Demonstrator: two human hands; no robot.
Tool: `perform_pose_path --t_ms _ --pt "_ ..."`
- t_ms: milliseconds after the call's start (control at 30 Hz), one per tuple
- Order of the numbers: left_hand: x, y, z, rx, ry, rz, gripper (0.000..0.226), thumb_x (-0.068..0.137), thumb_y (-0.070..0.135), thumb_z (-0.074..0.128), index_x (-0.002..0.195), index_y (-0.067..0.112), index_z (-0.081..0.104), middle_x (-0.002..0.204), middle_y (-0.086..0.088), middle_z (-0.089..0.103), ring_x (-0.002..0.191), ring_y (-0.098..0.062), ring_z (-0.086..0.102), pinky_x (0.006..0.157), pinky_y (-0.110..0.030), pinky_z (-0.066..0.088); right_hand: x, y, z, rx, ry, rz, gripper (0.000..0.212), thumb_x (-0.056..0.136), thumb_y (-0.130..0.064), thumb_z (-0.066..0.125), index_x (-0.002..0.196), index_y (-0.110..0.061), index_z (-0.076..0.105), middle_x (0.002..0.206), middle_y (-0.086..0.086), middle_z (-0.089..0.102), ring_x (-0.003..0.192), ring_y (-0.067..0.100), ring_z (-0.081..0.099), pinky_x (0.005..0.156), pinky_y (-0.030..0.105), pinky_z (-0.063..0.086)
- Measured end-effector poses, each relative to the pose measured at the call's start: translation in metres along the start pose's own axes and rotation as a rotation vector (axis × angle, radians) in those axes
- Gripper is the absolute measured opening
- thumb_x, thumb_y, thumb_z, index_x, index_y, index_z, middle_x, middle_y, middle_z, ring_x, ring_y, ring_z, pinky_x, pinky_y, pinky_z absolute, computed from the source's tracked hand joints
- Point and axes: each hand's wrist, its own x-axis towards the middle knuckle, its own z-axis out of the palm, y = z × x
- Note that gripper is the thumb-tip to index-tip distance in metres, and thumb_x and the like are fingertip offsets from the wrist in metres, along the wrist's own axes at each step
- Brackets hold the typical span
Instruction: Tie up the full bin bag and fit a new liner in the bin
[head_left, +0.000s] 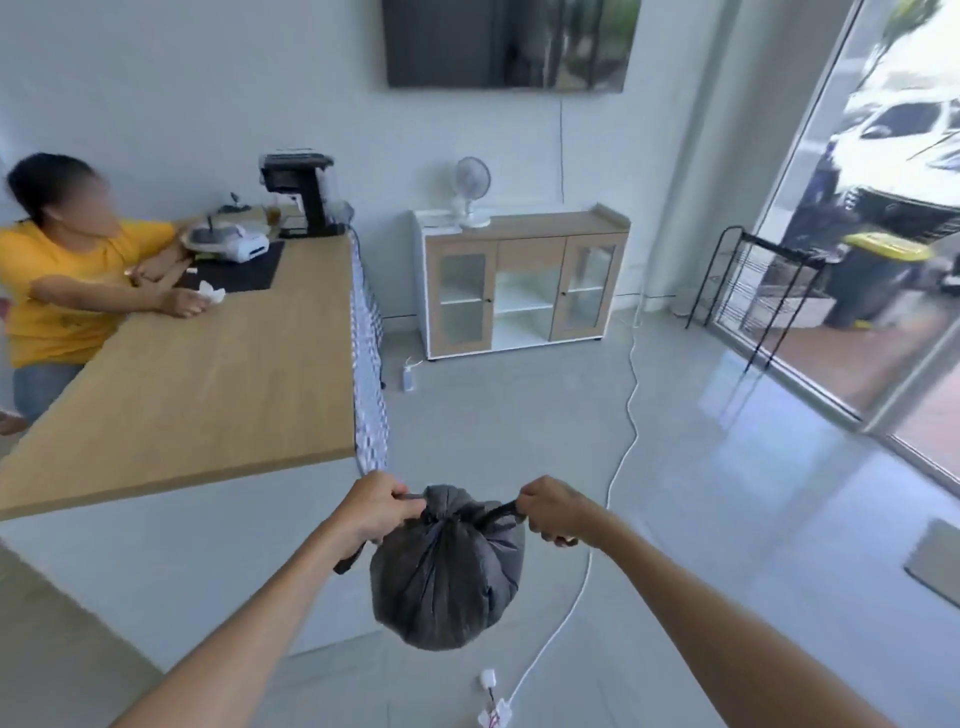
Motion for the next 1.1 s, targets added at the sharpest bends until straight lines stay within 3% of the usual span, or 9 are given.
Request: perform_pose_path --t_ms 200,367,533,667,967,1100 --pt "0.094 0.14 0.075 -0.009 0.042 0.124 0.034 0.082 0.026 0.07 0.056 0.013 0.053 0.051 -0.006 0.044 0.043 -0.018 0.04 0.041 -0.025 0.032 0.036 0.09 -0.15 0.079 0.146 0.038 0.02 0.087 -0.013 0.041 0.075 -0.008 0.055 0.068 0.008 0.054 0.046 0.017 0.045 0.036 0.017 0.03" --pt "0.15 0.222 0.104 0.035 0.021 0.192 0.03 0.084 0.029 0.069 0.061 0.013 0.056 0.057 -0.006 0.053 0.046 -0.017 0.043 0.038 -0.024 0.035 0.056 0.142 -0.22 0.198 0.282 0.085 0.021 0.079 -0.02 0.042 0.076 -0.01 0.061 0.066 0.01 0.055 0.049 0.021 0.046 0.039 0.021 0.03" --pt "0.215 0.301 0.14 0.056 -0.057 0.281 0.032 0.082 0.029 0.067 0.065 0.003 0.061 0.059 -0.007 0.056 0.05 -0.019 0.045 0.042 -0.025 0.038 0.075 0.185 -0.281 0.29 0.394 0.124 0.019 0.088 -0.009 0.044 0.082 -0.004 0.062 0.066 0.009 0.052 0.046 0.018 0.046 0.037 0.021 0.03" --pt "0.288 0.36 0.195 0.09 -0.243 0.356 0.03 0.087 0.025 0.068 0.08 -0.003 0.072 0.061 -0.006 0.06 0.048 -0.017 0.046 0.04 -0.023 0.038 0.108 0.239 -0.32 0.374 0.486 0.249 0.025 0.089 -0.012 0.044 0.083 0.0 0.066 0.068 0.011 0.055 0.047 0.02 0.045 0.038 0.023 0.031" --pt "0.47 0.487 0.276 0.269 -0.632 0.552 0.027 0.086 0.026 0.066 0.071 0.004 0.069 0.06 -0.004 0.056 0.042 -0.013 0.045 0.041 -0.023 0.041 0.196 0.311 -0.422 0.517 0.63 0.571 0.018 0.087 -0.013 0.044 0.08 -0.006 0.06 0.071 0.014 0.053 0.048 0.02 0.042 0.041 0.024 0.031" --pt "0.525 0.544 0.292 0.278 -0.66 0.617 0.026 0.084 0.023 0.065 0.061 0.011 0.064 0.062 -0.007 0.058 0.044 -0.018 0.047 0.04 -0.023 0.042 0.22 0.324 -0.46 0.605 0.707 0.651 0.014 0.086 -0.01 0.046 0.081 -0.005 0.059 0.069 0.01 0.048 0.044 0.017 0.039 0.041 0.022 0.028"
